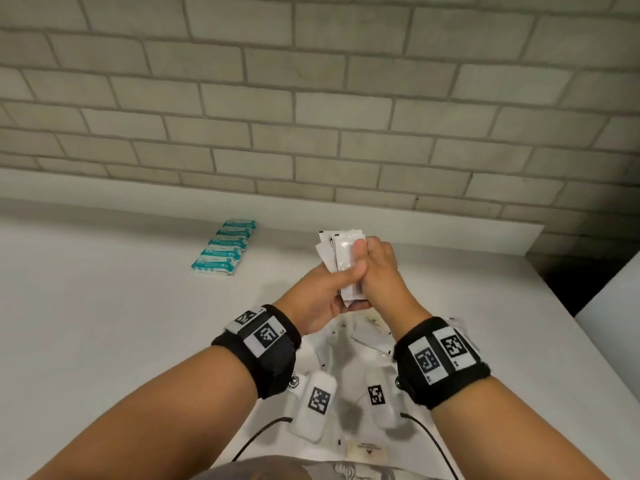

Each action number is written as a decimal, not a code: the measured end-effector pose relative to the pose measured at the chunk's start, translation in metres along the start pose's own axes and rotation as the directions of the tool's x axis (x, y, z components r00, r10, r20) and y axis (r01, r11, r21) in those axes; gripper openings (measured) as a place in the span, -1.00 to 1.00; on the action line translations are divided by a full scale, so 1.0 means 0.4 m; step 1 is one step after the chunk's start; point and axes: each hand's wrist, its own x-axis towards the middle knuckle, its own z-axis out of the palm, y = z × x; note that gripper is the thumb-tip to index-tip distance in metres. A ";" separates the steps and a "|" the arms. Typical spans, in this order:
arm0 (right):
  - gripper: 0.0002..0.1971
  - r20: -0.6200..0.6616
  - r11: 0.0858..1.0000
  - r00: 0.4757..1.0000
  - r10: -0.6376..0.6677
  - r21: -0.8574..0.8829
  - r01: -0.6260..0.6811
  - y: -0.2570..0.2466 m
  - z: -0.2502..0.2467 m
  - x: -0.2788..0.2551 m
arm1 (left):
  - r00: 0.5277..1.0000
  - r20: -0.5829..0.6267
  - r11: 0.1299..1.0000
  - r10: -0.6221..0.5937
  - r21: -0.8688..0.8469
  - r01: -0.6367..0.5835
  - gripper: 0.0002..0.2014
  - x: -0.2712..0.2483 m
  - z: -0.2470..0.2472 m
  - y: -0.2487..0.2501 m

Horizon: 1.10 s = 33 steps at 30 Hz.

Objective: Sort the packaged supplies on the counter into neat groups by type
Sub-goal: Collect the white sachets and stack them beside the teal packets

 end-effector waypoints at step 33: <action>-0.73 -0.011 0.922 0.923 -0.385 -0.062 0.383 -0.073 0.081 -0.141 | 0.991 -0.129 0.999 0.046 -0.012 -0.048 -0.80 -0.176 -0.151 0.096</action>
